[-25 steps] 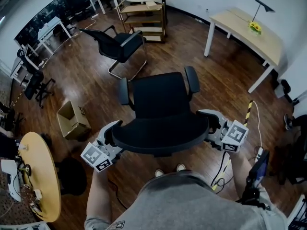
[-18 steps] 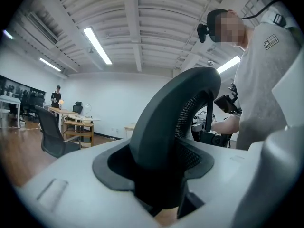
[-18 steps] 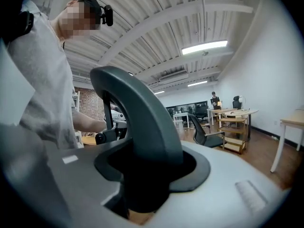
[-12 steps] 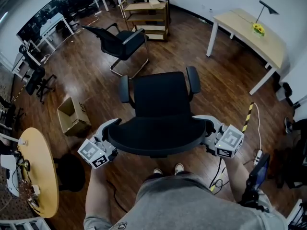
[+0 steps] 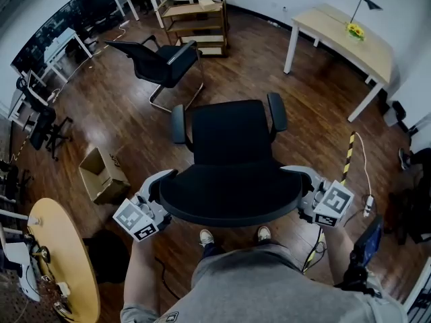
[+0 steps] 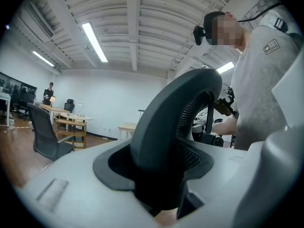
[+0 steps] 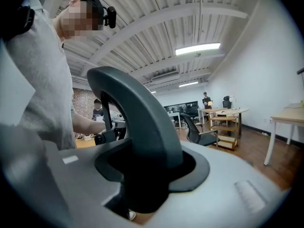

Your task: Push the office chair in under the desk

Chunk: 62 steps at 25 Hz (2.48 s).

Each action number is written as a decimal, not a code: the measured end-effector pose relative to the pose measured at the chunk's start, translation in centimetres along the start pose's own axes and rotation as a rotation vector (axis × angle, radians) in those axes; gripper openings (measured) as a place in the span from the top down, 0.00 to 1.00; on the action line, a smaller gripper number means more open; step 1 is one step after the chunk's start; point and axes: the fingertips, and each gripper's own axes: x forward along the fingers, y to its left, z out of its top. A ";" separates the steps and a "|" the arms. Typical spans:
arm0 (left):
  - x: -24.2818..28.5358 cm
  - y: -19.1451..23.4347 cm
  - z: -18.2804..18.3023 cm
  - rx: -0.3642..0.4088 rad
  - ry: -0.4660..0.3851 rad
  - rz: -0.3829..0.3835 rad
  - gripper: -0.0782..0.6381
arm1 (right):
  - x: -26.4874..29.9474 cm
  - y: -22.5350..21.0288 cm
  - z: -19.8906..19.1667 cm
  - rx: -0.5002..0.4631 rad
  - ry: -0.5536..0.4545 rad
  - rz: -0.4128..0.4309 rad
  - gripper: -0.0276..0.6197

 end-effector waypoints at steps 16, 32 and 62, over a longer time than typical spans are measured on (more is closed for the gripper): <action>-5.5 11.0 0.0 0.011 0.061 -0.317 0.56 | 10.6 6.7 0.6 0.062 -0.073 -0.301 0.64; -7.0 17.6 -0.5 0.003 0.131 -0.527 0.57 | 17.8 9.1 1.0 0.108 -0.143 -0.392 0.68; -3.9 26.3 1.6 0.049 0.182 -0.823 0.59 | 25.7 7.8 2.5 0.145 -0.223 -0.641 0.69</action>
